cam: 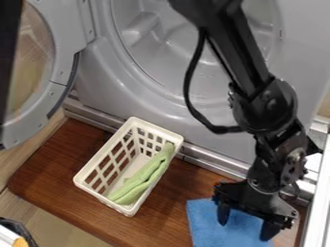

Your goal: Put the blue cloth in the washing machine

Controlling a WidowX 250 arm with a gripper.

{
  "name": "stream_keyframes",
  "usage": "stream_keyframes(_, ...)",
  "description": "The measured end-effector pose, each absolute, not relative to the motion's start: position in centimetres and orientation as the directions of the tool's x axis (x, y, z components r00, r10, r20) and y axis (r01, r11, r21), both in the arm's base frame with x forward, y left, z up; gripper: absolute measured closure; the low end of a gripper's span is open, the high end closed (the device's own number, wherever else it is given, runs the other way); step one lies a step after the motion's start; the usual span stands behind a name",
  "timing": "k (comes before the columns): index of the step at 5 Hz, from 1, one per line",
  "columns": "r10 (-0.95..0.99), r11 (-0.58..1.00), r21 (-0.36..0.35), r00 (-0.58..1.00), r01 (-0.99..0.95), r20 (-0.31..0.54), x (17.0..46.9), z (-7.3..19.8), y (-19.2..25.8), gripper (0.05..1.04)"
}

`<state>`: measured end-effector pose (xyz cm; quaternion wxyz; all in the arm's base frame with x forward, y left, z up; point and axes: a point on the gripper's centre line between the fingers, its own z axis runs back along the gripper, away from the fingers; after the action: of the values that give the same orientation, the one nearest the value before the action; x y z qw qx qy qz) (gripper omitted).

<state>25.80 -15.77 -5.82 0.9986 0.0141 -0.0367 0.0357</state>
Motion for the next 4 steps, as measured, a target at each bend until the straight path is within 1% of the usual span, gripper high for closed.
stream_keyframes(1,0.090,0.995,0.027,0.993,-0.093,0.077,25.49,-7.44,-15.64,0.085)
stream_keyframes(2,0.125,0.992,-0.020,0.989,-0.123,0.085,25.59,-7.91,-15.58,0.135)
stream_keyframes(4,0.132,0.991,-0.011,0.988,-0.131,0.075,25.24,-8.04,-15.15,0.638)
